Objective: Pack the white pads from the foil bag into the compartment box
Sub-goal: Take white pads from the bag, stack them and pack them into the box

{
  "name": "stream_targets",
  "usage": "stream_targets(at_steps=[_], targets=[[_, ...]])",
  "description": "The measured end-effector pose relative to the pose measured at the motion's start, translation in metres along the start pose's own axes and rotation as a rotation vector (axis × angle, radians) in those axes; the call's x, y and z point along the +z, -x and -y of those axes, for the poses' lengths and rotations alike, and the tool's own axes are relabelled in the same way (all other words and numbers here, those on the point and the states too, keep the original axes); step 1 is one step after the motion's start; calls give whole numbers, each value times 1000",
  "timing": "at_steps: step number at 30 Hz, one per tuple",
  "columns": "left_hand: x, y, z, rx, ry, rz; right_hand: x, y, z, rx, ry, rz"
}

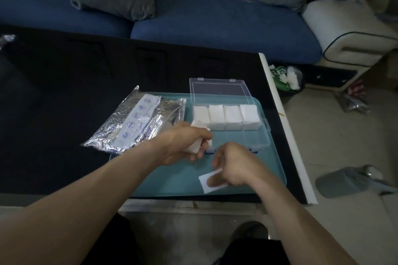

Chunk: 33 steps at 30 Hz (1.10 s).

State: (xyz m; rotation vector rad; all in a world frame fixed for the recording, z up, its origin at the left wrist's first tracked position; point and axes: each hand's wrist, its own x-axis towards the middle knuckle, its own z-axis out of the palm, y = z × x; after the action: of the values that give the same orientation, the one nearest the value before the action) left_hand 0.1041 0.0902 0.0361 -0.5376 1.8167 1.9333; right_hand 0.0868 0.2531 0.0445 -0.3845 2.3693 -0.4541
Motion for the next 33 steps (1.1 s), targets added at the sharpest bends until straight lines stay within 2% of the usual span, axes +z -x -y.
stream_targets(at_steps=[3, 5, 9, 12, 16, 20, 23, 25, 29, 33], targets=[[-1, 0, -4, 61, 106, 27, -37, 18, -4, -187, -354, 53], [1, 5, -8, 1, 116, 161, -49, 22, -5, -303, -498, 9], [0, 13, -9, -163, 115, 578, -39, 14, 5, -373, -492, -97], [-2, 11, -8, -170, 98, 664, -34, 6, 8, -390, -503, -185], [-5, 10, -10, -121, 40, 634, -35, 2, 10, -399, -420, -318], [-3, 12, -11, -37, -21, 529, -35, -7, 7, -397, -397, -412], [2, 6, -7, 44, 181, 377, -36, -6, 4, -405, -306, -306], [4, 5, -8, 66, 282, 332, -33, -6, 4, -436, -232, -252], [7, 9, -13, 75, 423, 363, -24, -11, 10, -531, -174, -370], [9, 5, -9, 80, 534, 209, -18, -14, 12, -550, -173, -346]])
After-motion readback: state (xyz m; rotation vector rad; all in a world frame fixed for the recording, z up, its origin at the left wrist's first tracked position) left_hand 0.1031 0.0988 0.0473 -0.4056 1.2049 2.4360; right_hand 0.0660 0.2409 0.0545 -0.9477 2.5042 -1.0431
